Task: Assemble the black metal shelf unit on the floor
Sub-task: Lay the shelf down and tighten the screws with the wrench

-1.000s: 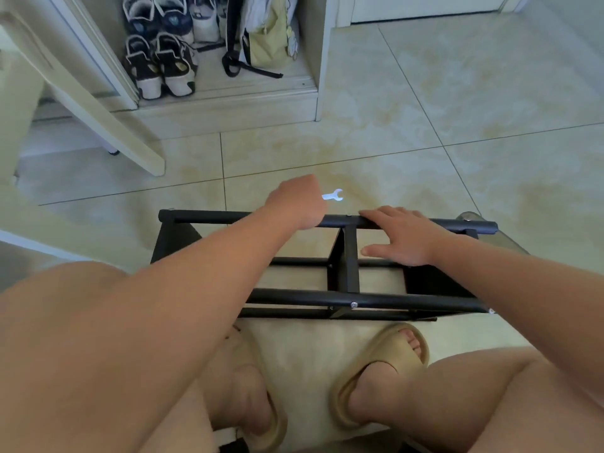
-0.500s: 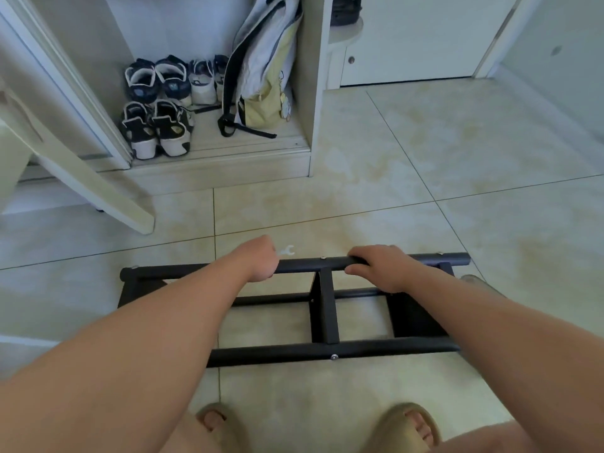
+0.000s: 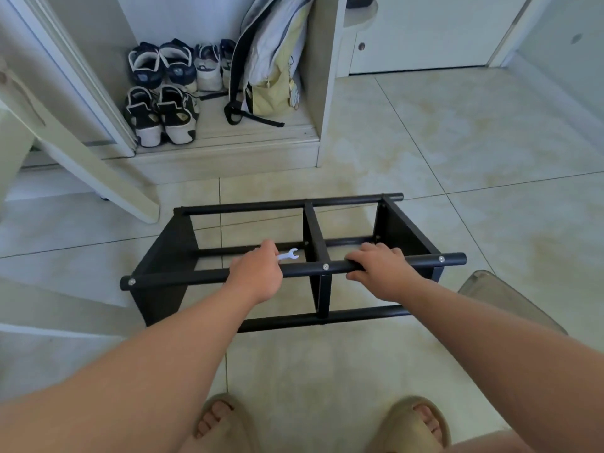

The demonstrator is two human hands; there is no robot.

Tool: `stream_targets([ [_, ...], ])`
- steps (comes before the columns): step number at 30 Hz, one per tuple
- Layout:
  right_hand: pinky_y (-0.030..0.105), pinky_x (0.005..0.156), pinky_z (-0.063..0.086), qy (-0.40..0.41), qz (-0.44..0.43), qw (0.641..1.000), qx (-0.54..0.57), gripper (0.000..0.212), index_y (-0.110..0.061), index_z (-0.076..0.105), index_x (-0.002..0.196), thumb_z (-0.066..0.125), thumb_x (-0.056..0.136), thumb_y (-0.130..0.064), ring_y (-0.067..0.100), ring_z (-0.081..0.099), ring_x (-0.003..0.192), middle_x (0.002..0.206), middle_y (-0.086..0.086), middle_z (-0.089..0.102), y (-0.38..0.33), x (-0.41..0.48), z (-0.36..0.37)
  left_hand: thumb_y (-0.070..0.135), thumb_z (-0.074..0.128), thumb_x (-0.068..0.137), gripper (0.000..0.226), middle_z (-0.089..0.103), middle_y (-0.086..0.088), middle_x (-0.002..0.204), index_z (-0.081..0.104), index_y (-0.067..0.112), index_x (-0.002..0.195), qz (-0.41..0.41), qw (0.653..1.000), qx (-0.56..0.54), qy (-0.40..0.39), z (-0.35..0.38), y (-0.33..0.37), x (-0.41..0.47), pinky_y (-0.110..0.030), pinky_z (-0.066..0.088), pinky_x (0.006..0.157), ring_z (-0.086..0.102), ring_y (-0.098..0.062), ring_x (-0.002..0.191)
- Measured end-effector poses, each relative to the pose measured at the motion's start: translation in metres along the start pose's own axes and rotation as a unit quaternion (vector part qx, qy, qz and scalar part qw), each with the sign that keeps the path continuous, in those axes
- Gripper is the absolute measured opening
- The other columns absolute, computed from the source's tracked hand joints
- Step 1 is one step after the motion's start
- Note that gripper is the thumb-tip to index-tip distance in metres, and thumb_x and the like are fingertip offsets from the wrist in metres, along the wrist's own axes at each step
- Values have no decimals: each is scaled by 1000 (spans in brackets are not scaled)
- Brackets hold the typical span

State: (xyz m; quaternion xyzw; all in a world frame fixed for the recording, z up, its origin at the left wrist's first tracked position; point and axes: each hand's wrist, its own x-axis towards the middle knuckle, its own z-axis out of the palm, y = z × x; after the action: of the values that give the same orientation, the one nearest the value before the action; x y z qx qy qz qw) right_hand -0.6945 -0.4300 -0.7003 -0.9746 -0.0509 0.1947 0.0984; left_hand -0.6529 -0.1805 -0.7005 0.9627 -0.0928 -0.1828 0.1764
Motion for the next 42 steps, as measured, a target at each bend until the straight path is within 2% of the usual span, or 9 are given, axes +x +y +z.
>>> stream_targets([
  [5, 43, 94, 37, -79, 12, 997, -10, 26, -32, 58, 127, 48, 105, -40, 19, 41, 101, 110, -5, 47, -3, -7, 55, 10, 35, 101, 12, 59, 2, 87, 41, 19, 106, -42, 996, -6, -75, 54, -18, -10, -37, 39, 80, 56, -20, 80],
  [13, 39, 84, 36, -67, 25, 997, -9, 33, -31, 57, 129, 52, 101, -48, 24, 48, 111, 118, -3, 53, -9, 2, 100, 5, 34, 98, 17, 55, 3, 82, 41, 21, 104, -76, 992, 3, -102, 84, -38, 13, -37, 33, 78, 50, -15, 72],
  [17, 37, 94, 39, -80, 20, 997, -6, 56, -28, 50, 141, 59, 94, -58, 24, 48, 118, 128, -2, 52, -3, 9, 93, 11, 40, 101, 12, 58, -9, 97, 48, 10, 110, -75, 983, 17, -166, 64, -32, 27, -42, 47, 76, 57, -26, 86],
  [21, 44, 117, 26, -29, -43, 999, -18, 109, -29, 9, 161, 65, 79, -74, 26, 23, 147, 162, -1, 23, -8, 18, 85, 13, 47, 101, 27, 63, -13, 116, 61, 5, 123, -13, 960, 151, -235, 29, -18, 54, -36, 50, 89, 61, -29, 106],
  [25, 45, 125, 3, -30, -70, 996, -47, 127, -26, -15, 160, 53, 73, -87, 23, -13, 156, 169, -4, -16, -11, 32, 88, 19, 57, 96, 24, 68, -7, 114, 68, 10, 116, 30, 950, 193, -245, 1, -9, 81, -33, 53, 88, 65, -22, 102],
  [29, 48, 126, -4, -46, -72, 994, -64, 126, -25, -19, 159, 34, 70, -96, 20, -25, 153, 165, -6, -29, -7, 45, 96, 18, 61, 97, 18, 68, 9, 79, 72, 15, 110, 81, 948, 115, -287, 3, -14, 84, -22, 44, 67, 62, -5, 74],
  [32, 49, 126, -3, -39, -84, 995, -49, 124, -26, -20, 159, 26, 70, -98, 13, -32, 149, 164, -8, -30, -3, 49, 103, 23, 62, 96, 9, 70, 9, 75, 71, 22, 97, 77, 956, 42, -280, 23, -34, 81, -21, 42, 60, 64, -5, 73],
  [37, 47, 126, -5, -11, -115, 992, -48, 123, -19, -10, 161, 29, 74, -96, 11, -31, 150, 166, -4, -28, 0, 53, 108, 26, 66, 93, 17, 70, 10, 71, 65, 34, 78, 50, 957, -94, -270, 63, -55, 80, -18, 40, 57, 62, -3, 66],
  [42, 48, 127, -1, -10, -158, 987, -31, 122, -10, 5, 161, 46, 75, -86, 16, -17, 155, 169, 3, -17, -3, 63, 103, 17, 69, 90, 15, 70, 5, 76, 69, 28, 80, 1, 936, -233, -265, 89, -56, 85, -30, 56, 74, 67, -8, 71],
])
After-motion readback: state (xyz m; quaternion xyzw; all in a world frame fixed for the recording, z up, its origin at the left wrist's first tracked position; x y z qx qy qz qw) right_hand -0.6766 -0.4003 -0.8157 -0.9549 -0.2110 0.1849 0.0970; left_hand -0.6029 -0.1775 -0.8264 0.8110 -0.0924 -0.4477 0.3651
